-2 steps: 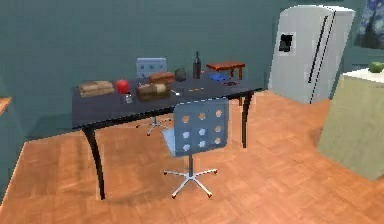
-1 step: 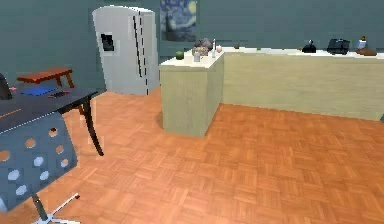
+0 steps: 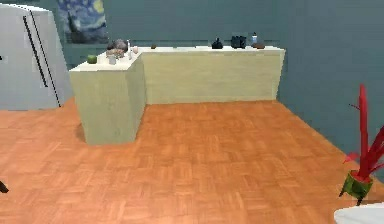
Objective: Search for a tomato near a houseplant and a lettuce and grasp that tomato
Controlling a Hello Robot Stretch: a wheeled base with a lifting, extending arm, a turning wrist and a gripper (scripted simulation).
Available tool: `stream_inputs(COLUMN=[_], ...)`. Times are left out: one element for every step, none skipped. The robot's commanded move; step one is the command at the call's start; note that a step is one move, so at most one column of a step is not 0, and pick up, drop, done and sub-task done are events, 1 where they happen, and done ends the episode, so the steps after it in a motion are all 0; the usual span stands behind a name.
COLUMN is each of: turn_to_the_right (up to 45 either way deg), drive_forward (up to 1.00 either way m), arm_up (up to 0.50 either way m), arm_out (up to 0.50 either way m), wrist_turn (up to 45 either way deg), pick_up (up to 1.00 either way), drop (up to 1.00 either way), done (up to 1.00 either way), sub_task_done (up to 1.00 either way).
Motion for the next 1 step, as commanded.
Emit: stream_inputs(turn_to_the_right=[0.0], drive_forward=[0.85], arm_up=[0.0], arm_out=[0.0], wrist_turn=[0.0], pick_up=[0.0], drop=[0.0], done=[0.0], sub_task_done=[0.0])
